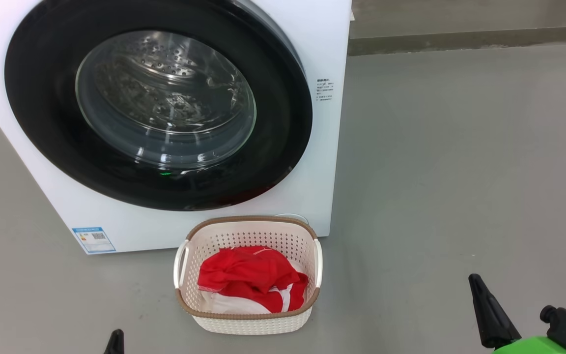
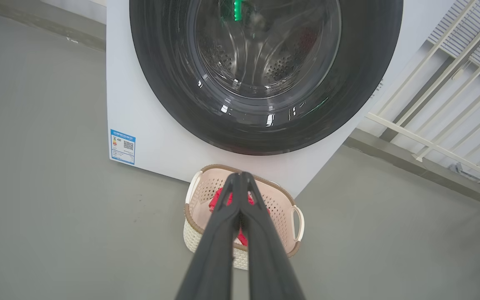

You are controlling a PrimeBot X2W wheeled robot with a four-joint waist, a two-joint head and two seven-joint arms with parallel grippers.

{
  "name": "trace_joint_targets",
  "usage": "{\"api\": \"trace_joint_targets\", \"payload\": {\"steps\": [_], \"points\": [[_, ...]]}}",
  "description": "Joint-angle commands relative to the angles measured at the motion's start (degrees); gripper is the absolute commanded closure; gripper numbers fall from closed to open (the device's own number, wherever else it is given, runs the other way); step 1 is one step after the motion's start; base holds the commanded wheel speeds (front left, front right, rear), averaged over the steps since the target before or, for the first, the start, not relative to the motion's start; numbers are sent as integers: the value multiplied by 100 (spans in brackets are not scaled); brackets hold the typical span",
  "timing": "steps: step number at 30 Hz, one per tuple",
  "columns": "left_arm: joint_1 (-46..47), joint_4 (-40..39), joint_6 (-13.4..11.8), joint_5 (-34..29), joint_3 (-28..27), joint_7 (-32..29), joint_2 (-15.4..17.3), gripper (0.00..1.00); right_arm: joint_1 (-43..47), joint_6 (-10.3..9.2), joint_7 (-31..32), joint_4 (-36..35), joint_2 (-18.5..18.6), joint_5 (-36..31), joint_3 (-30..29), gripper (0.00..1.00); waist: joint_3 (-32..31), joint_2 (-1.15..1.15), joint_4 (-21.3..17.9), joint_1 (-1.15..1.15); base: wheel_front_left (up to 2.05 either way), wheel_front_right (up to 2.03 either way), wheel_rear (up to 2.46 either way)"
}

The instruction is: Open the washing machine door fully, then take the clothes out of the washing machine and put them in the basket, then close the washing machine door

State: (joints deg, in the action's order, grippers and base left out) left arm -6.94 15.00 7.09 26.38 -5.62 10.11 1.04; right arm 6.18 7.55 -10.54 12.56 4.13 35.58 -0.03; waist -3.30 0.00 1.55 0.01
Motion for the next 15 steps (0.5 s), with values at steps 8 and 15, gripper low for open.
{"api": "trace_joint_targets", "payload": {"steps": [8, 15], "points": [[351, -133, 10, 590, -46, -136, 89, 100, -345, -2, 140, -106, 33, 520, -93, 100, 28, 0, -13, -1, 0, 0, 0], [424, -130, 12, 1042, -50, -251, 96, 100, -413, -2, 258, -86, 21, 908, -135, 100, 52, 0, -23, -1, 0, 0, 0]]}}
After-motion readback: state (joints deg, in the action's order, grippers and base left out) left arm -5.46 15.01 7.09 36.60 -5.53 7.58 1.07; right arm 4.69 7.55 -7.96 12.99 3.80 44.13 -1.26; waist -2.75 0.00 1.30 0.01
